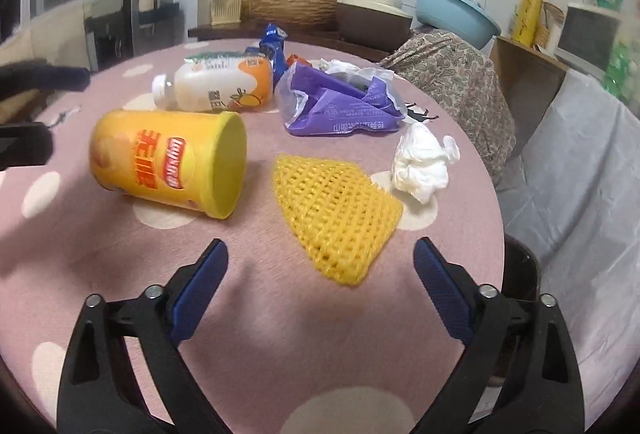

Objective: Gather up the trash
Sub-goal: 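Grasp the yellow mesh net with the right gripper while the left grasps the Lay's can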

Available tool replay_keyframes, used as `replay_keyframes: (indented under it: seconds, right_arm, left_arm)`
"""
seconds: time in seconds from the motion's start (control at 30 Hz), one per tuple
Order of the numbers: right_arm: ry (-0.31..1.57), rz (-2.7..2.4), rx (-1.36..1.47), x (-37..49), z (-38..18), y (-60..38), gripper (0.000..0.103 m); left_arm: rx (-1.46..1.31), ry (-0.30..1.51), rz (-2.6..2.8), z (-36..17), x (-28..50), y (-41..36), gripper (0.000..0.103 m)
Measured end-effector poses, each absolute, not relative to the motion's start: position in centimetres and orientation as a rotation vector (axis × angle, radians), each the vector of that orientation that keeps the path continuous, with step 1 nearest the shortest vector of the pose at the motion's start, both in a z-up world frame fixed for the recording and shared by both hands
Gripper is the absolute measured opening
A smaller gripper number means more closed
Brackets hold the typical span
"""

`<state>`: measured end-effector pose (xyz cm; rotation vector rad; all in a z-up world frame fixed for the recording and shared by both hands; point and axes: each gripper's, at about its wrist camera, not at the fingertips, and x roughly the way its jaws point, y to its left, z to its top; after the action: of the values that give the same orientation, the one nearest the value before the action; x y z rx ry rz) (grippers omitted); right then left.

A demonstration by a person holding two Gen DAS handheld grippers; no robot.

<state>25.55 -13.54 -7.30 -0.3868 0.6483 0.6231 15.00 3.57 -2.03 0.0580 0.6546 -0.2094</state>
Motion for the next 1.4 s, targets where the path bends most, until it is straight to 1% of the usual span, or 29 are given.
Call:
replay_keyframes:
  seconds: [0.17,0.23,0.33,0.4,0.43,0.5,0.6,0.87,1.17,1.4]
  right_arm:
    - [0.676,0.617,-0.449,26.9,-8.2,-12.4,0.075]
    - [0.678,0.603,-0.481,27.2,-8.7,-11.9,0.068]
    - [0.675,0.597,-0.486,27.4,-9.0,-11.9,0.055]
    - [0.665,0.583,-0.490,27.5,-9.0,-11.8,0.041]
    - [0.663,0.579,-0.490,27.5,-8.9,-11.9,0.039]
    - [0.663,0.584,-0.474,27.5,-8.8,-12.0,0.028]
    - [0.666,0.596,-0.441,27.6,-8.2,-12.4,0.021]
    - [0.652,0.614,-0.385,26.5,-7.5,-13.2,0.016]
    - [0.619,0.618,-0.318,24.7,-5.8,-15.1,0.015]
    - [0.621,0.610,-0.255,24.3,-5.4,-17.1,0.015]
  left_arm:
    - [0.096,0.669,-0.214,-2.2,15.3,3.2,0.098]
    - [0.133,0.675,-0.210,-2.3,15.6,2.9,0.098]
    - [0.195,0.694,-0.209,-2.6,16.5,2.3,0.098]
    - [0.241,0.708,-0.212,-2.9,17.0,1.9,0.098]
    - [0.275,0.720,-0.216,-3.1,17.3,1.7,0.098]
    - [0.326,0.736,-0.225,-3.4,17.7,1.1,0.098]
    - [0.386,0.758,-0.255,-3.6,18.3,0.3,0.098]
    - [0.491,0.865,-0.318,-3.7,20.5,-0.7,0.098]
    - [0.635,1.036,-0.370,-5.1,23.7,-2.3,0.098]
    - [0.741,1.087,-0.368,-6.1,25.0,-4.0,0.098]
